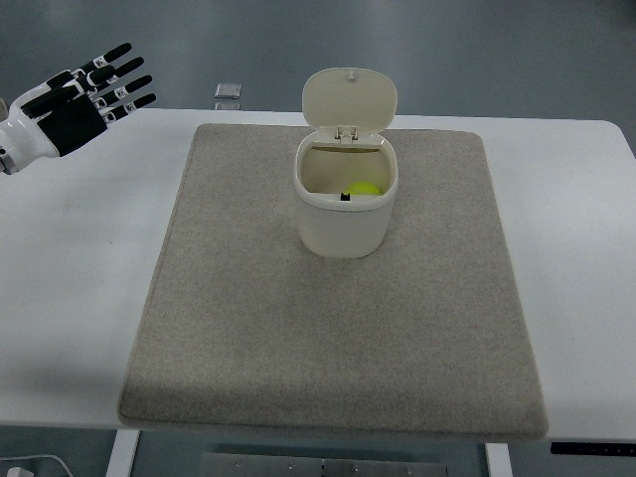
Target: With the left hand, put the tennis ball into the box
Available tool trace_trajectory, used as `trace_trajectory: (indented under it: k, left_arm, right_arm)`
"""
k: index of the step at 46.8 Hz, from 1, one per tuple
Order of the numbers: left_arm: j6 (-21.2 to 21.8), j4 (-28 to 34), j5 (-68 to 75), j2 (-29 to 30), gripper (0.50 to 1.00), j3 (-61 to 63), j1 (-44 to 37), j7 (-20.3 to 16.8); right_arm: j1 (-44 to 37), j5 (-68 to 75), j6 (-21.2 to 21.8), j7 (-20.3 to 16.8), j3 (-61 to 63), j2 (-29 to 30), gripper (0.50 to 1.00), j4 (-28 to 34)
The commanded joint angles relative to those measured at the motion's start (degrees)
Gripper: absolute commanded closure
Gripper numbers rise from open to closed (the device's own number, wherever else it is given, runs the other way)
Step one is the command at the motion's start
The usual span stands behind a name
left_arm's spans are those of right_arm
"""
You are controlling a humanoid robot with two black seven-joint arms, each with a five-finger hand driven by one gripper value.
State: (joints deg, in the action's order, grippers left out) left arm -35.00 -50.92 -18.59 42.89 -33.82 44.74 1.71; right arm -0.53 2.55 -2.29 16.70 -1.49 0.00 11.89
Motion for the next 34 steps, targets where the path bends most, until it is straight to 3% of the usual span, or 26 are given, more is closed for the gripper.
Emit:
trace_trajectory:
  k: [1, 34]
  left_arm:
    - [0.0, -0.2, -0.2, 0.0, 0.506, 0.0, -0.1, 0.1]
    - [0.0, -0.9, 0.0, -0.7, 0.506, -0.4, 1.0, 0.8]
  right_arm:
    - [0.0, 0.0, 0.0, 0.0, 0.0, 0.0, 0.562, 0.0]
    - [0.1, 0.8, 0.4, 0.6, 0.6, 0.0, 0.562, 2.0]
